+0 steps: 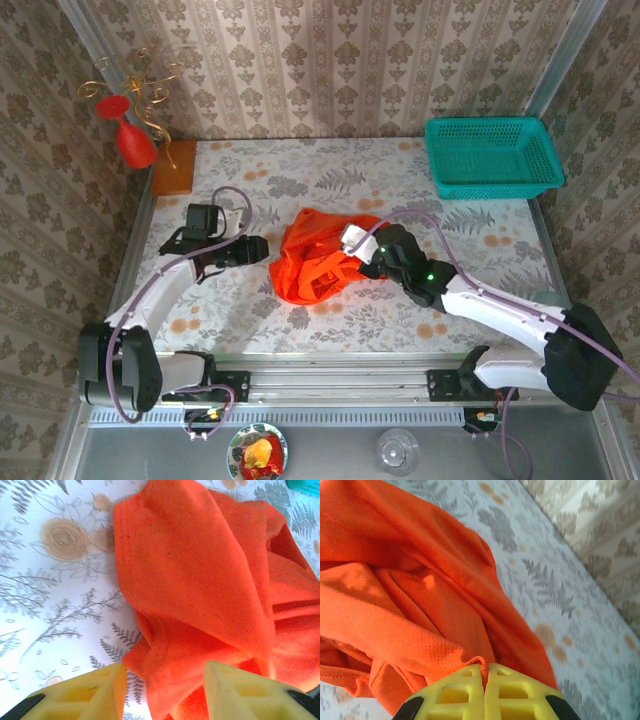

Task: Fold the inside-out t-shirt

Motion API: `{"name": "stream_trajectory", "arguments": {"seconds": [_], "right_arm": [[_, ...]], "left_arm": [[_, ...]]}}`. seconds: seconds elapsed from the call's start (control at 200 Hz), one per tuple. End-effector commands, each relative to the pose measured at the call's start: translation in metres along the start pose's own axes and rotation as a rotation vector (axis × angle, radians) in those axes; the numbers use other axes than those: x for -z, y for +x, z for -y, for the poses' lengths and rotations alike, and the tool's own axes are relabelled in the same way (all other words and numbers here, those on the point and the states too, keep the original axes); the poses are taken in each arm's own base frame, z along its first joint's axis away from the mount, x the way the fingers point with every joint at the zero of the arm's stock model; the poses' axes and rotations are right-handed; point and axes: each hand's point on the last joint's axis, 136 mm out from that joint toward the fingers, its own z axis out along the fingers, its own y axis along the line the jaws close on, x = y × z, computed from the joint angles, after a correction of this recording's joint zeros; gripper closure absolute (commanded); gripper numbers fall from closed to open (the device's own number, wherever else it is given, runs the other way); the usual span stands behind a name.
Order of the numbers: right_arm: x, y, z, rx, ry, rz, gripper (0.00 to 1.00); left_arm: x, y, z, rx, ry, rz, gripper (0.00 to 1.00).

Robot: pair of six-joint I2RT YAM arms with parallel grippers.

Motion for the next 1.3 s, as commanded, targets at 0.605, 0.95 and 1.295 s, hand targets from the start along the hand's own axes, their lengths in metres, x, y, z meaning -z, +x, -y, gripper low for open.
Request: {"name": "stream_trajectory", "arguments": {"seconds": [0.605,0.95,1.295], "right_arm": [[0.021,0.044,0.020,-0.192,0.085,-0.088,1.00],[0.023,0.045,0.018,-0.195,0.073,-0.089,1.00],[0.025,0.044,0.020,-0.201,0.082,-0.084,1.00]], "left_arm": [[-0.055,0.076,0.046,0.195,0.416,-0.136,0.48],[-0.053,0.055,0.066,0.196,0.513,-0.062,0.63],[-0.051,0.054,0.074,0.191,0.553,-0.065,0.75]]}}
